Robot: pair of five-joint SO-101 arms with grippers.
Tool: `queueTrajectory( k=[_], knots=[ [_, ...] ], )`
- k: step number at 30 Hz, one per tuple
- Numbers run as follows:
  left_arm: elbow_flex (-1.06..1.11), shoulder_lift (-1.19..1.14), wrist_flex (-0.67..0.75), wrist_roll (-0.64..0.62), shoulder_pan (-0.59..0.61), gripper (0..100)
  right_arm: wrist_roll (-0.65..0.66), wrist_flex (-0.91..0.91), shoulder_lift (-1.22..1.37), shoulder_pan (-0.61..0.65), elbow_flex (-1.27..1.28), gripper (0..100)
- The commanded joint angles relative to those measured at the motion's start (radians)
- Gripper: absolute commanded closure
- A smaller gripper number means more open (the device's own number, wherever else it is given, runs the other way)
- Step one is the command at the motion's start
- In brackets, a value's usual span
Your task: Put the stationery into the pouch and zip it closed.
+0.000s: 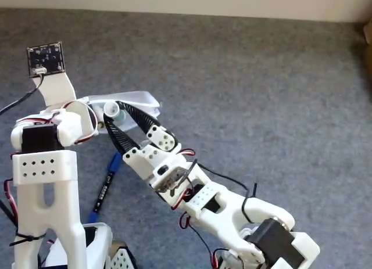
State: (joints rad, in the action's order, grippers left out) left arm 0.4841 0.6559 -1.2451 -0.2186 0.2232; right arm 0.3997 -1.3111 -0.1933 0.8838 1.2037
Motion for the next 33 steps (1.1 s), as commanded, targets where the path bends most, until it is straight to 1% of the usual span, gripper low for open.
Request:
queueTrajectory(
  k=[1, 3, 5, 8, 11, 18, 24, 30, 33],
  knots=[
    [-0.004, 0.042, 0.005, 0.012, -0.015, 99, 0.015, -0.019, -0.008, -0.008, -0.047, 99.2],
    [-0.002, 0.042, 0.005, 0.012, -0.015, 99, 0.015, -0.018, -0.008, -0.008, -0.045, 99.1],
    [-0.002, 0.041, 0.005, 0.012, -0.015, 99, 0.015, 0.01, -0.01, -0.007, -0.045, 96.0],
    [-0.002, 0.038, 0.005, 0.012, -0.015, 99, 0.015, 0.048, -0.01, -0.005, -0.042, 85.4],
    [-0.002, 0.038, 0.005, 0.012, -0.015, 99, 0.015, 0.019, -0.025, -0.002, 0.005, 78.1],
    [-0.002, 0.038, 0.005, 0.012, -0.015, 99, 0.015, 0.018, -0.171, 0.038, 0.124, 77.9],
    [-0.002, 0.038, 0.005, 0.012, -0.01, 99, 0.012, 0.018, -0.231, 0.068, 0.185, 77.9],
    [-0.004, 0.042, 0.005, 0.006, 0.058, 99, 0.009, 0.019, -0.237, 0.096, 0.2, 77.9],
    [-0.008, 0.042, 0.005, -0.009, 0.101, 99, 0.009, 0.085, -0.237, 0.107, 0.2, 77.9]
  ],
)
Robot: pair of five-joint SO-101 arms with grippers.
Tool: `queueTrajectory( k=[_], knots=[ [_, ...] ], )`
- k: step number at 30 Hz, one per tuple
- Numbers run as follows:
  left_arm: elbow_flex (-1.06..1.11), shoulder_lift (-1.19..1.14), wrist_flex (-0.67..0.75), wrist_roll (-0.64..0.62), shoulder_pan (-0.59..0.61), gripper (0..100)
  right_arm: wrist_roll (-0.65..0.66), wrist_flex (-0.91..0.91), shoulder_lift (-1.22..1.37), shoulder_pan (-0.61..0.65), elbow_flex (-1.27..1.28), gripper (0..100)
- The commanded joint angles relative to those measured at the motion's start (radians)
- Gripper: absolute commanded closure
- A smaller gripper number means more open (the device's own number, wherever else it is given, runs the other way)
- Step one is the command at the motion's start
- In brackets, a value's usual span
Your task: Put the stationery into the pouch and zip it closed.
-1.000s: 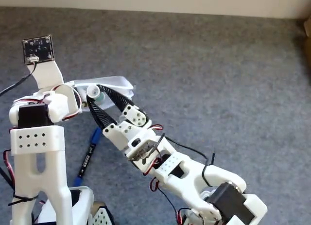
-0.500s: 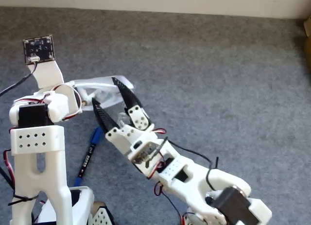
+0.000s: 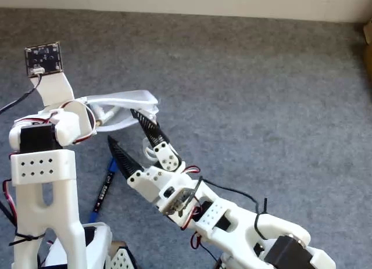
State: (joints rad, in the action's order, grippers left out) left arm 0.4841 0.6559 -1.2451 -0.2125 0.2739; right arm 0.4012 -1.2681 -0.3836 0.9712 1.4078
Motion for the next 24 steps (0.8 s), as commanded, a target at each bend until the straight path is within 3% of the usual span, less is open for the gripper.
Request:
queueTrajectory(
  k=[1, 7, 17, 20, 24],
  knots=[
    [-0.01, 0.042, 0.005, -0.04, 0.065, 99, 0.006, 0.07, -0.047, 0.021, -0.004, 77.9],
    [-0.013, 0.044, 0.005, -0.075, 0.151, 99, -0.107, 0.143, -0.048, 0.03, -0.008, 77.9],
    [-0.027, 0.044, 0.018, -0.195, 0.311, 99, -0.155, 0.45, -0.048, 0.096, -0.018, 77.9],
    [-0.024, 0.044, 0.026, -0.199, 0.32, 99, -0.262, 0.63, -0.048, 0.096, -0.088, 77.9],
    [-0.021, 0.044, 0.026, -0.199, 0.315, 99, -0.453, 1.021, -0.048, 0.09, -0.262, 77.9]
  ],
)
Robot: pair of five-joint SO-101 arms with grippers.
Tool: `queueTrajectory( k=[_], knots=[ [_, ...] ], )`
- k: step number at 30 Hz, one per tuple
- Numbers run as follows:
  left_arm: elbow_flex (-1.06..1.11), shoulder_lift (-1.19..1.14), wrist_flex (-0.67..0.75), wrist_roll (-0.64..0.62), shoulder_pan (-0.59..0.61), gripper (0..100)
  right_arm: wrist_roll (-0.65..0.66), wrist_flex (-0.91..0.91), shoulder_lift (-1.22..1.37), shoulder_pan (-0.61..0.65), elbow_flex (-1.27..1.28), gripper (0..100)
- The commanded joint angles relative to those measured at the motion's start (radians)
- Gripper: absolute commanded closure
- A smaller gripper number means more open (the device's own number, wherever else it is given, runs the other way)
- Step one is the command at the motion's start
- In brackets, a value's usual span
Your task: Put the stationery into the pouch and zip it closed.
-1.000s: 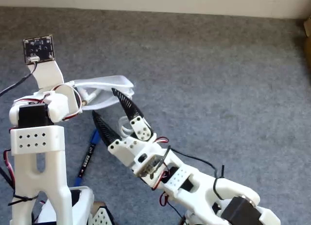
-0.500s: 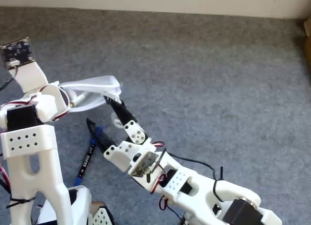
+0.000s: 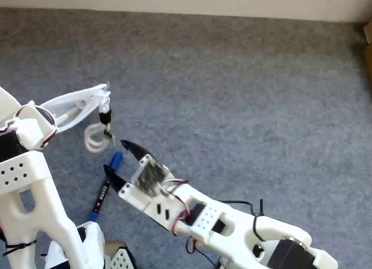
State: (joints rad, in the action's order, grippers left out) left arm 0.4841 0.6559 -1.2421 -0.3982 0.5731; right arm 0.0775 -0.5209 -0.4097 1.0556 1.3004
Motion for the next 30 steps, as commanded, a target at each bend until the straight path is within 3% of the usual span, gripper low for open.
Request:
queueTrajectory(
  k=[1, 5, 9, 16, 30],
  knots=[
    [-0.021, 0.044, 0.023, -0.012, 0.016, 99, -0.183, 0.374, -0.022, 0.005, -0.202, 77.9],
    [-0.021, 0.044, 0.023, -0.011, 0.015, 99, -0.391, 0.705, -0.01, 0.005, -0.387, 77.9],
    [-0.021, 0.044, 0.021, -0.011, 0.015, 99, -0.555, 0.858, -0.01, 0.005, -0.518, 77.9],
    [-0.021, 0.044, 0.02, -0.011, 0.015, 99, -0.672, 0.872, 0.091, 0.007, -0.573, 77.9],
    [-0.019, 0.044, 0.017, -0.009, 0.015, 99, -0.733, 0.877, 0.489, -0.013, -0.839, 77.9]
  ],
)
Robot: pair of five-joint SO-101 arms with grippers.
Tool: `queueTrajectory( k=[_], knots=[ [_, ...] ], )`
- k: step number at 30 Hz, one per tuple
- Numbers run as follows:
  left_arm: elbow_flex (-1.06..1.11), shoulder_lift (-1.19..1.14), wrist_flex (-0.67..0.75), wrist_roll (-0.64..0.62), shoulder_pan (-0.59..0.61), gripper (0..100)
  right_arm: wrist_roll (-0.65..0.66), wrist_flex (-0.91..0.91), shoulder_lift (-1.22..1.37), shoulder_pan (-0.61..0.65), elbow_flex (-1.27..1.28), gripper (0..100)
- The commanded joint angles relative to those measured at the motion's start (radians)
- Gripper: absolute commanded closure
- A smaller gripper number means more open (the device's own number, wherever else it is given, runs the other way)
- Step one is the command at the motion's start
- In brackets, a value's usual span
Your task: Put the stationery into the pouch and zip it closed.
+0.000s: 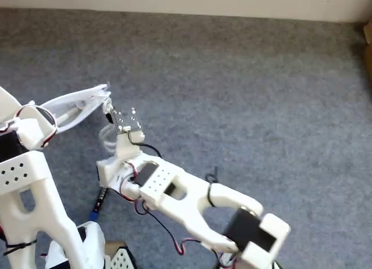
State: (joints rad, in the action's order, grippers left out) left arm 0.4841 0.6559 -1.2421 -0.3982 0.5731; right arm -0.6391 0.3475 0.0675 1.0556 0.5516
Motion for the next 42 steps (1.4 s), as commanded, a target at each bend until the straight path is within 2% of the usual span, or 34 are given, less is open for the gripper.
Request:
queueTrajectory(
  k=[1, 13, 20, 27, 33, 42],
  knots=[
    [-0.019, 0.044, 0.017, -0.009, 0.015, 99, -0.017, 0.016, 0.031, -0.016, -0.102, 77.9],
    [-0.019, 0.044, 0.015, -0.009, 0.015, 99, -0.068, 0.42, 0.274, -0.033, -0.424, 77.9],
    [-0.019, 0.044, 0.015, -0.009, 0.015, 99, -0.063, 0.463, 0.349, -0.035, -0.512, 78.1],
    [-0.019, 0.044, 0.015, -0.009, 0.015, 99, -0.06, 0.463, 0.349, -0.085, -0.518, 96.7],
    [-0.019, 0.044, 0.015, -0.009, 0.015, 99, 0.097, 0.479, 0.346, -0.133, -0.512, 99.3],
    [-0.019, 0.044, 0.015, -0.009, 0.015, 99, 0.377, 0.707, 0.326, -0.203, -0.595, 99.3]
  ],
)
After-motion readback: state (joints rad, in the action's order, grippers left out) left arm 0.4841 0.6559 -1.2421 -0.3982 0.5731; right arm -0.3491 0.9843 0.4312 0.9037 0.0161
